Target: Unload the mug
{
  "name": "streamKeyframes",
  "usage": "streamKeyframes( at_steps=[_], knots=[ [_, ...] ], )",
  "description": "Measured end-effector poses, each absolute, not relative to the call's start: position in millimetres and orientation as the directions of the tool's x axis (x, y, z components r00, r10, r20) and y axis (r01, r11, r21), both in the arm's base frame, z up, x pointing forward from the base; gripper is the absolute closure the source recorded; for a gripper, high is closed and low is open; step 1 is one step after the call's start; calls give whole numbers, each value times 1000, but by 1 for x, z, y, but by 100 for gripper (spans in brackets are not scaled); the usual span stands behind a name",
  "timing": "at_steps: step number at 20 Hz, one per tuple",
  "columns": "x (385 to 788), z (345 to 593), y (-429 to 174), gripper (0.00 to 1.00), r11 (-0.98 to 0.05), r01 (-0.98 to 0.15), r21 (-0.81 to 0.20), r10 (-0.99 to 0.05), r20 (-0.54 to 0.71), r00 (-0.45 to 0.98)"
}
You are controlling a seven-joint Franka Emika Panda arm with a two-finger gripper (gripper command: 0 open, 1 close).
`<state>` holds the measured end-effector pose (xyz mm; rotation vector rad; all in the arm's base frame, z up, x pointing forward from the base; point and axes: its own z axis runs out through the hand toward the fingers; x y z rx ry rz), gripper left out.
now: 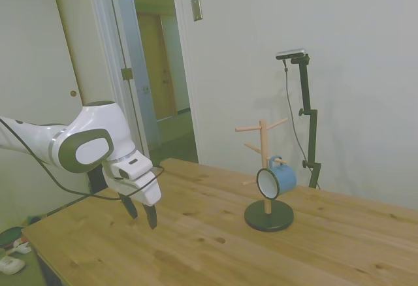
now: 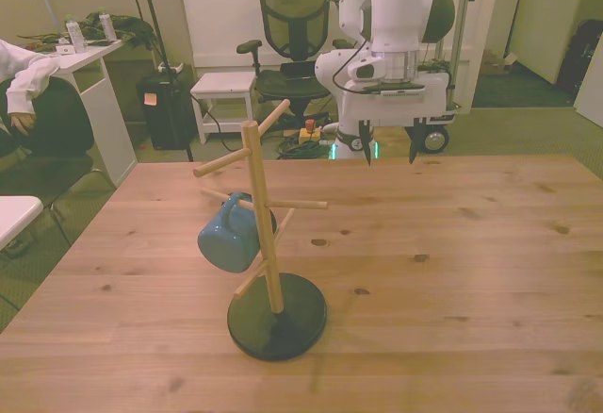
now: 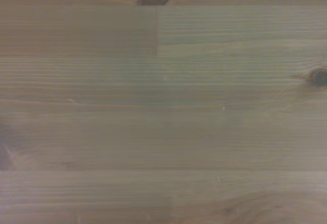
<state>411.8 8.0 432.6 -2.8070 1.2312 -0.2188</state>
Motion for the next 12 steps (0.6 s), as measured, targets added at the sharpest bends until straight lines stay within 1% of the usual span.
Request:
streamKeyframes(
  at_steps=[2, 7, 12],
  knots=[
    [412, 431, 6, 0, -672, -731, -122, -741, 99, 664],
    [418, 435, -10, 0, -628, -754, -194, -778, 153, 609],
    [421, 433, -24, 0, -603, -766, -224, -798, 180, 576]
  ],
)
